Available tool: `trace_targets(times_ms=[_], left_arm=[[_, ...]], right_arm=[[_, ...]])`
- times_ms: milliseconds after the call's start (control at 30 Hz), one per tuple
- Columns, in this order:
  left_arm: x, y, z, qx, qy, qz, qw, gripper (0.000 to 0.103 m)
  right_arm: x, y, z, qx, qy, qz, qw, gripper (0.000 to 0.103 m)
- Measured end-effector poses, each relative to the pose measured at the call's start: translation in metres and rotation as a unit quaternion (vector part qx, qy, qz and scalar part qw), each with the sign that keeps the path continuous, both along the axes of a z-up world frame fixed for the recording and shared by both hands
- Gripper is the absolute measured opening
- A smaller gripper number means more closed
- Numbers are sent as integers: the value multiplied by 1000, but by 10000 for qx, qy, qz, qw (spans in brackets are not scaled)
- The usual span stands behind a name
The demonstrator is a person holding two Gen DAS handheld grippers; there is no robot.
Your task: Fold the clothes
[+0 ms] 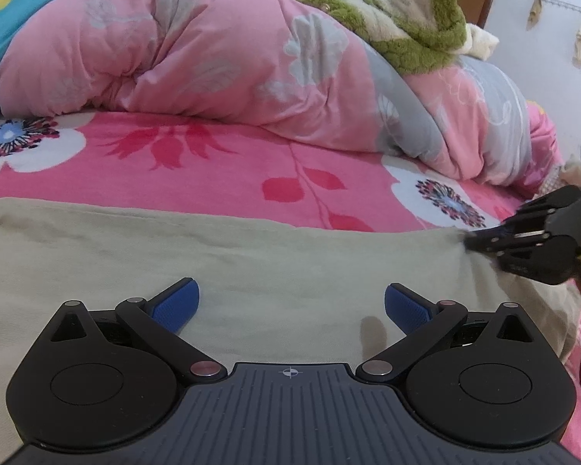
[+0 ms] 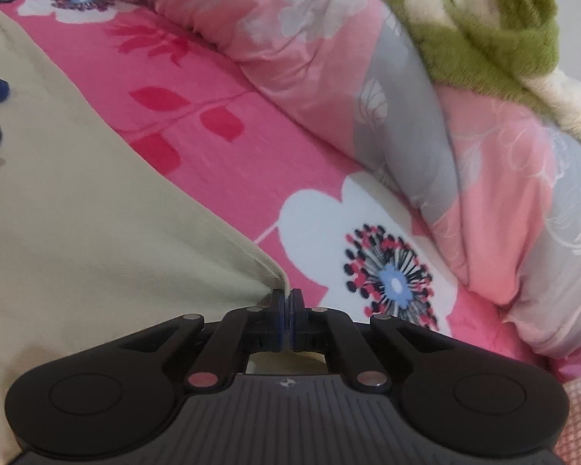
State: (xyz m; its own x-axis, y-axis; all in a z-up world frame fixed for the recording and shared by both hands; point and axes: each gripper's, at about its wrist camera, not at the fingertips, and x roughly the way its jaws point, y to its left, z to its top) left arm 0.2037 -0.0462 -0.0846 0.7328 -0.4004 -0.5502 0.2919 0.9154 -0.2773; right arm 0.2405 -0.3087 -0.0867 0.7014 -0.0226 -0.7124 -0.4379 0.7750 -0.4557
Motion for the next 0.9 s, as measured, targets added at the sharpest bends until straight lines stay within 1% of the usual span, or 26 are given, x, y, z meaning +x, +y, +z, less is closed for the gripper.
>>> trace_targets(times_ms=[67,133,167,200,267,300,333,367,400,467,533,600,667,767,833,900], left_arm=[[0,0,-1,3,6,-23,10000,103],[0,-1,-2,2,8,-36,10000,103],[0,-1,-2,2,7,-38,10000,103],[0,-1,-2,3,7,-40,10000,103],[0,-1,-2,4,6,-43,10000,103],[0,-1,-3,2,6,-45,10000,103],[0,-1,-3,-2,8,-45,10000,103],[0,-1,-3,2,7,-45,10000,103],[0,-1,-3,6,5,-45,10000,103],[0,-1,-2,9,4,-45,10000,103],[0,-1,-2,10,4,-45,10000,103],[0,-1,-2,15,3,-43,10000,103],[-1,-2,-2,15,1,-42,10000,103],[-1,-1,-2,-4,1,-43,10000,103],[0,-1,-2,-20,2,-43,10000,103],[0,-1,-2,-25,3,-43,10000,103]], right_arm=[[8,-6,-4,217,71,-228,9995,1],[17,-13,-9,433,142,-455,9979,7],[21,-18,-10,564,159,-614,9964,20],[26,-31,-6,780,99,-951,9924,31],[34,-58,1,1234,-38,-1622,9790,31],[24,-77,8,1570,-183,-1971,9676,31],[14,-96,15,1902,-328,-2315,9535,31],[4,-115,21,2229,-471,-2653,9369,31],[-6,-134,28,2549,-613,-2983,9177,31],[-26,-172,42,3169,-893,-3619,8721,32],[-49,-208,54,3756,-1146,-4187,8188,32],[-90,-223,49,4327,-1147,-4446,7759,33],[-124,-231,37,4791,-973,-4643,7386,33],[-160,-234,12,5269,-639,-4885,6926,33],[-170,-232,-1,5492,-546,-4938,6720,33],[-171,-232,-8,5631,-512,-4972,6581,33]])
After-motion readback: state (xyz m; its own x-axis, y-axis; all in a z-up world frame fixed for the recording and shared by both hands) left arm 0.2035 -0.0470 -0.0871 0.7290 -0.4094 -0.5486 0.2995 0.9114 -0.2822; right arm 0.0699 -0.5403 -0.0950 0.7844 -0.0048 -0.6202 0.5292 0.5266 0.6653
